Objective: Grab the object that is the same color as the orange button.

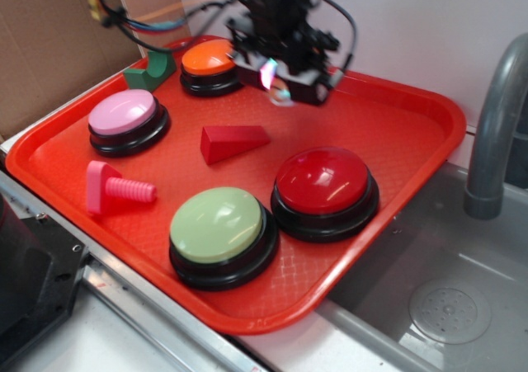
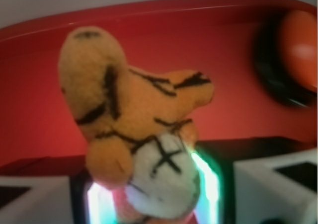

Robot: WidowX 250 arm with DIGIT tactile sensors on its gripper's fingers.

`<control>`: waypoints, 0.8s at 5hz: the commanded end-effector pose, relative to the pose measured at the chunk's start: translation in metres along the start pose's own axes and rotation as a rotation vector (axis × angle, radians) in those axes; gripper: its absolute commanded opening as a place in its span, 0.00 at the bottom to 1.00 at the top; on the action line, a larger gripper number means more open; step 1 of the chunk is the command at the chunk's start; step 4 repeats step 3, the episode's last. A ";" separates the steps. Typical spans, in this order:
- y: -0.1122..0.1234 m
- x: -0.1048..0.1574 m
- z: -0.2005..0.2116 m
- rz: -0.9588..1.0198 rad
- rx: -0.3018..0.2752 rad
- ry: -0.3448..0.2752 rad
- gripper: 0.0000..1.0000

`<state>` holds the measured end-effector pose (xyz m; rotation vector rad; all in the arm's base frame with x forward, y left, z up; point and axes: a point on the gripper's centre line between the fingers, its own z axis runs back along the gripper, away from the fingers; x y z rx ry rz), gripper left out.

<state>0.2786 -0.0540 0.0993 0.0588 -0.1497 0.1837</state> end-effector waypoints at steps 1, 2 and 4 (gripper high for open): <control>0.054 -0.037 0.105 -0.009 0.083 0.080 0.00; 0.068 -0.054 0.126 -0.010 0.101 0.111 0.00; 0.071 -0.052 0.119 -0.042 0.057 0.211 0.00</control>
